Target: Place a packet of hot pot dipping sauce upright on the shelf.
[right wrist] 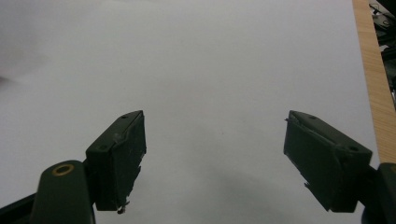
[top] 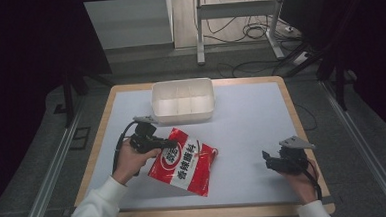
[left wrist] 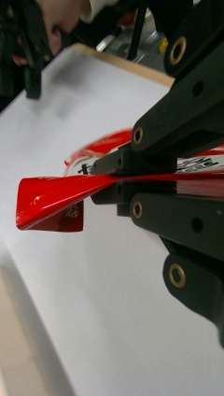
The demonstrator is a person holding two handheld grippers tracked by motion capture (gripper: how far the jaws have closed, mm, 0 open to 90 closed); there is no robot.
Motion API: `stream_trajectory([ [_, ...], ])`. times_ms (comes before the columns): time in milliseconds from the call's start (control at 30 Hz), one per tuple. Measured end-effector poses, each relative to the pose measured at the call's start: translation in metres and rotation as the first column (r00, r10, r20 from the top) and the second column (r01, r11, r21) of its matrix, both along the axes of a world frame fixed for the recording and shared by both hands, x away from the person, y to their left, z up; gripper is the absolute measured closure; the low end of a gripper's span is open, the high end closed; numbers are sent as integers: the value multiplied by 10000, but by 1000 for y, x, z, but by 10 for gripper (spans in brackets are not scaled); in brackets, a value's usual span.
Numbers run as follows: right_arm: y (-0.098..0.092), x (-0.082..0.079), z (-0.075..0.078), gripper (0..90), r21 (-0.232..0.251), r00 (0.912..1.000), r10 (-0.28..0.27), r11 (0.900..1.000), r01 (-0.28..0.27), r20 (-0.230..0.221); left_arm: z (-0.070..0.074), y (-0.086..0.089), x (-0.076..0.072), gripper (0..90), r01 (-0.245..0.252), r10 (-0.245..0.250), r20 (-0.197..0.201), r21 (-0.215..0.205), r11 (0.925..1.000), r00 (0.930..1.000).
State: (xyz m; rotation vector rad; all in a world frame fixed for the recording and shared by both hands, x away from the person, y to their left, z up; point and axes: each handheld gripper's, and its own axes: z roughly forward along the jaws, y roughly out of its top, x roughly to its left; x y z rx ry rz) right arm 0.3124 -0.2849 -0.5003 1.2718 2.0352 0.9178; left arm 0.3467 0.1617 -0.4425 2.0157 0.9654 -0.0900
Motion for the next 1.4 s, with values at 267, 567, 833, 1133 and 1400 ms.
stream_trajectory([
  [267,3,-2,4,211,393,9997,210,9990,-213,78,31,7,0,885,206,-187,441,-424,9989,9989],
  [567,3,-3,4,211,433,9995,297,9986,-300,84,64,11,-2,884,174,-151,1127,-191,9997,9935],
  [833,3,-3,3,212,405,9994,316,9987,-321,113,80,25,1,885,-241,254,1507,-102,9997,9883],
  [1133,4,-3,3,212,349,9995,292,9990,-295,91,96,34,7,884,-525,485,1771,181,9985,9830],
  [1400,4,-2,1,212,260,9997,221,9994,-222,36,108,39,26,884,-895,777,1801,583,9943,9806],
])
